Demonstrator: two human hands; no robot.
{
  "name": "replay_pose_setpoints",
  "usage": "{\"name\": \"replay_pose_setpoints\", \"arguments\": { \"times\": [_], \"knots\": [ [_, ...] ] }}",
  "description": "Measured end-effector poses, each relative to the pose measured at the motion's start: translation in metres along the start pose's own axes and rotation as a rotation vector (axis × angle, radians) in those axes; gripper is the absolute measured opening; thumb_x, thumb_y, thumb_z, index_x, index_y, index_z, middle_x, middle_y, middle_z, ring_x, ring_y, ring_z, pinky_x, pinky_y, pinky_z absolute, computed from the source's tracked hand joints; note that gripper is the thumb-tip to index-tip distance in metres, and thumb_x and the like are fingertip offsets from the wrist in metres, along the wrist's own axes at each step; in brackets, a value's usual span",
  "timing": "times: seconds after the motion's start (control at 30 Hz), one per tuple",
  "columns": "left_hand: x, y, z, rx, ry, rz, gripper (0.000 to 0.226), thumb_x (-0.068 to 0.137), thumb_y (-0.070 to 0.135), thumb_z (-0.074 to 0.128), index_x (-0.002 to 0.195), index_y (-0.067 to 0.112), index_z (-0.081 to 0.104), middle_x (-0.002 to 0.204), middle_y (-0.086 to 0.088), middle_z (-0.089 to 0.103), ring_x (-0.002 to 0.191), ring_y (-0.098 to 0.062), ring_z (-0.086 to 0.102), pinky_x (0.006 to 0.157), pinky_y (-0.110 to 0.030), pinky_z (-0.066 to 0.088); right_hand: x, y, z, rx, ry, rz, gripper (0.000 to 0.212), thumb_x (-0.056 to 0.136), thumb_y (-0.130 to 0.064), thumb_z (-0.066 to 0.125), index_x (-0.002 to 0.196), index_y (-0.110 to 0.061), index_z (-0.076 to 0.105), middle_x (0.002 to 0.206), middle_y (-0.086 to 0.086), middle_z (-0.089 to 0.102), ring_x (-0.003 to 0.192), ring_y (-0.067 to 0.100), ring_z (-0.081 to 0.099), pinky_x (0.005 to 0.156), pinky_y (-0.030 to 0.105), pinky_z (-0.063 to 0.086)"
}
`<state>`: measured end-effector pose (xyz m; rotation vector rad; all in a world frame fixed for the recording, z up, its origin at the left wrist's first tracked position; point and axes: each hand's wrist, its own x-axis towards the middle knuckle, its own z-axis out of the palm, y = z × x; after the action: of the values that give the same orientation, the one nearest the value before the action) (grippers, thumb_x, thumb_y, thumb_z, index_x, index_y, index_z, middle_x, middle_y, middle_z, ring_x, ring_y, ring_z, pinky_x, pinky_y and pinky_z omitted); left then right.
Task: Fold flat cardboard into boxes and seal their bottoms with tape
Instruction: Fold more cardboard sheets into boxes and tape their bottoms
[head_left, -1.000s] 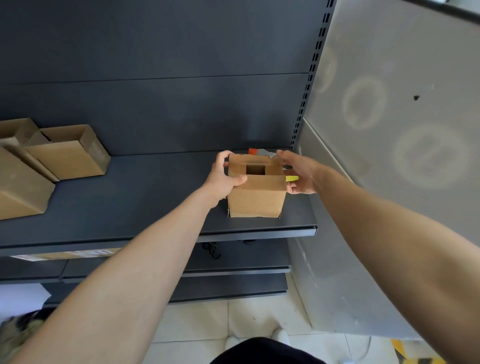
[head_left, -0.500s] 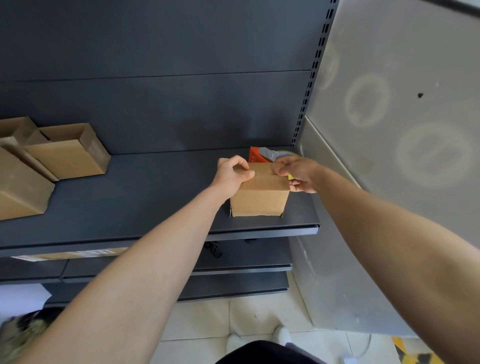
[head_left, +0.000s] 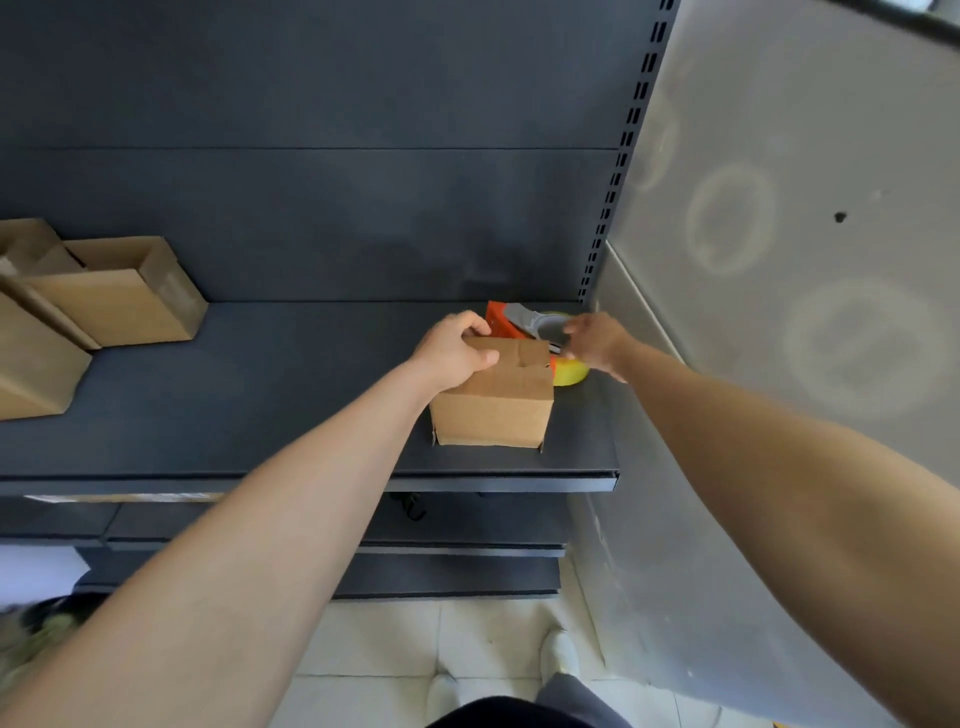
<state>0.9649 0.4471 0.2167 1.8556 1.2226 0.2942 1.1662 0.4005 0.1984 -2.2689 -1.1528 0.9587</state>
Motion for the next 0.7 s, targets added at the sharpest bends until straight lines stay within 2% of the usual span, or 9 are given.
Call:
{"name": "replay_pose_setpoints", "arguments": {
  "times": [0.07, 0.2, 0.27, 0.33, 0.4, 0.5, 0.6, 0.63, 0.7],
  "knots": [
    [0.0, 0.003, -0.001, 0.022, 0.0, -0.013, 0.024, 0.09, 0.024, 0.063, 0.113, 0.023, 0.059, 0.119, 0.002, 0.046, 0.111, -0.02, 0.048, 0.085, -0.029, 0.04, 0.009, 0.003, 0.006, -0.28, -0.108, -0.056, 0.057, 0.084, -0.006, 0.062, 0.139, -0.014, 0.049, 0.14, 0.008, 0.052, 0.126, 0.027, 0.051, 0.101, 0.03, 0.042],
    [0.001, 0.003, -0.003, 0.014, 0.001, -0.058, 0.024, 0.088, 0.026, 0.065, 0.112, 0.025, 0.061, 0.116, 0.005, 0.044, 0.109, -0.017, 0.046, 0.089, -0.029, 0.039, 0.024, 0.013, 0.024, -0.45, -0.148, -0.013, 0.071, 0.076, -0.035, 0.075, 0.138, -0.014, 0.047, 0.141, 0.011, 0.047, 0.131, 0.032, 0.041, 0.109, 0.037, 0.035],
    [0.002, 0.003, -0.001, 0.016, 0.018, -0.057, 0.025, 0.089, 0.025, 0.064, 0.113, 0.024, 0.062, 0.114, 0.005, 0.045, 0.107, -0.016, 0.046, 0.087, -0.028, 0.037, 0.027, 0.012, 0.027, -0.533, -0.098, -0.046, 0.066, 0.08, -0.038, 0.07, 0.138, -0.016, 0.047, 0.142, 0.014, 0.044, 0.136, 0.035, 0.032, 0.113, 0.04, 0.03],
    [0.002, 0.002, 0.001, 0.022, 0.03, -0.049, 0.024, 0.089, 0.024, 0.064, 0.113, 0.022, 0.061, 0.112, 0.005, 0.044, 0.106, -0.016, 0.047, 0.086, -0.027, 0.037, 0.028, 0.009, 0.029, -0.553, -0.066, -0.109, 0.057, 0.085, -0.034, 0.064, 0.136, -0.015, 0.048, 0.14, 0.015, 0.047, 0.135, 0.034, 0.035, 0.112, 0.038, 0.031],
    [0.002, 0.001, 0.003, 0.033, 0.037, -0.055, 0.023, 0.089, 0.025, 0.064, 0.112, 0.024, 0.061, 0.112, 0.005, 0.044, 0.107, -0.017, 0.047, 0.087, -0.028, 0.038, 0.024, 0.006, 0.025, -0.486, -0.071, -0.133, 0.055, 0.087, -0.025, 0.062, 0.138, -0.009, 0.047, 0.135, 0.015, 0.053, 0.129, 0.031, 0.045, 0.108, 0.034, 0.036],
    [0.001, 0.0, 0.002, 0.024, 0.047, -0.09, 0.024, 0.087, 0.028, 0.066, 0.11, 0.028, 0.061, 0.115, 0.006, 0.046, 0.11, -0.017, 0.047, 0.094, -0.032, 0.042, 0.015, -0.005, 0.0, -0.212, -0.098, -0.161, 0.052, 0.087, -0.015, 0.061, 0.137, -0.004, 0.048, 0.131, 0.016, 0.056, 0.119, 0.029, 0.054, 0.097, 0.03, 0.043],
    [0.0, 0.001, 0.0, -0.022, 0.039, -0.092, 0.025, 0.087, 0.026, 0.067, 0.112, 0.026, 0.062, 0.119, 0.005, 0.048, 0.11, -0.017, 0.049, 0.094, -0.032, 0.043, -0.001, -0.021, -0.04, 0.129, -0.144, -0.158, 0.02, 0.087, -0.009, 0.061, 0.106, -0.004, 0.061, 0.097, 0.015, 0.063, 0.072, 0.023, 0.06, 0.06, 0.025, 0.046],
    [0.0, 0.002, -0.001, -0.036, 0.029, -0.093, 0.026, 0.087, 0.025, 0.067, 0.112, 0.025, 0.062, 0.121, 0.003, 0.049, 0.109, -0.018, 0.05, 0.091, -0.03, 0.043, -0.007, -0.026, -0.052, 0.2, -0.133, -0.159, 0.011, 0.086, -0.011, 0.061, 0.095, -0.005, 0.061, 0.088, 0.012, 0.062, 0.064, 0.02, 0.057, 0.055, 0.023, 0.044],
    [0.0, 0.002, -0.003, -0.05, 0.009, -0.101, 0.025, 0.088, 0.023, 0.066, 0.113, 0.023, 0.062, 0.123, 0.0, 0.052, 0.107, -0.02, 0.053, 0.088, -0.03, 0.044, -0.015, -0.032, -0.073, 0.285, -0.128, -0.173, 0.014, 0.085, -0.024, 0.064, 0.085, -0.01, 0.064, 0.085, 0.012, 0.065, 0.062, 0.021, 0.059, 0.059, 0.026, 0.049]
  ]
}}
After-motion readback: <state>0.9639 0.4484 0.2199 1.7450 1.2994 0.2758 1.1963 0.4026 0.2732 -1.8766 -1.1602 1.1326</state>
